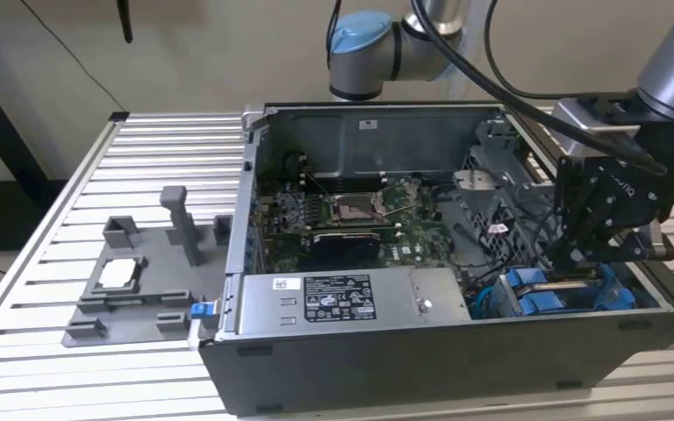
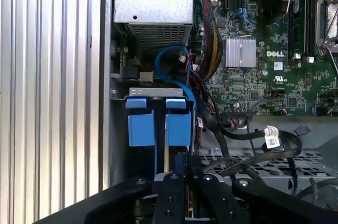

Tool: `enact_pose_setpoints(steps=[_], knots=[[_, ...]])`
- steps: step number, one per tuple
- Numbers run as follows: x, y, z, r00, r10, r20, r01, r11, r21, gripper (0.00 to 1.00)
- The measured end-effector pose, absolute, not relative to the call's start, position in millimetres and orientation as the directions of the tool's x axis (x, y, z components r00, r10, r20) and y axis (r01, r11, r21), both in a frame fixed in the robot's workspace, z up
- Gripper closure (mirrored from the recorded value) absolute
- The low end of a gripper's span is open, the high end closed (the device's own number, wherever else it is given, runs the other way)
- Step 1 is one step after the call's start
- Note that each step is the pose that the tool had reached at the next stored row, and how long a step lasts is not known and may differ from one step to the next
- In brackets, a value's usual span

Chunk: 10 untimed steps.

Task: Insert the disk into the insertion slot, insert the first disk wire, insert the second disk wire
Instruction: 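Insert the second disk wire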

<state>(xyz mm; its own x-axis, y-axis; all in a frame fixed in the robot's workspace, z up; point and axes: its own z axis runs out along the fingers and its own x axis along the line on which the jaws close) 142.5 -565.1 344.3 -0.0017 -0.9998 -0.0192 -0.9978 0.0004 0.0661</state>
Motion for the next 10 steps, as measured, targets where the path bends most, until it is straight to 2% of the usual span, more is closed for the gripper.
enact_pose_setpoints(steps=[10], knots=[[142.5, -565.1, 342.6, -0.002, -1.0, -0.019, -0.998, 0.001, 0.066, 0.84]])
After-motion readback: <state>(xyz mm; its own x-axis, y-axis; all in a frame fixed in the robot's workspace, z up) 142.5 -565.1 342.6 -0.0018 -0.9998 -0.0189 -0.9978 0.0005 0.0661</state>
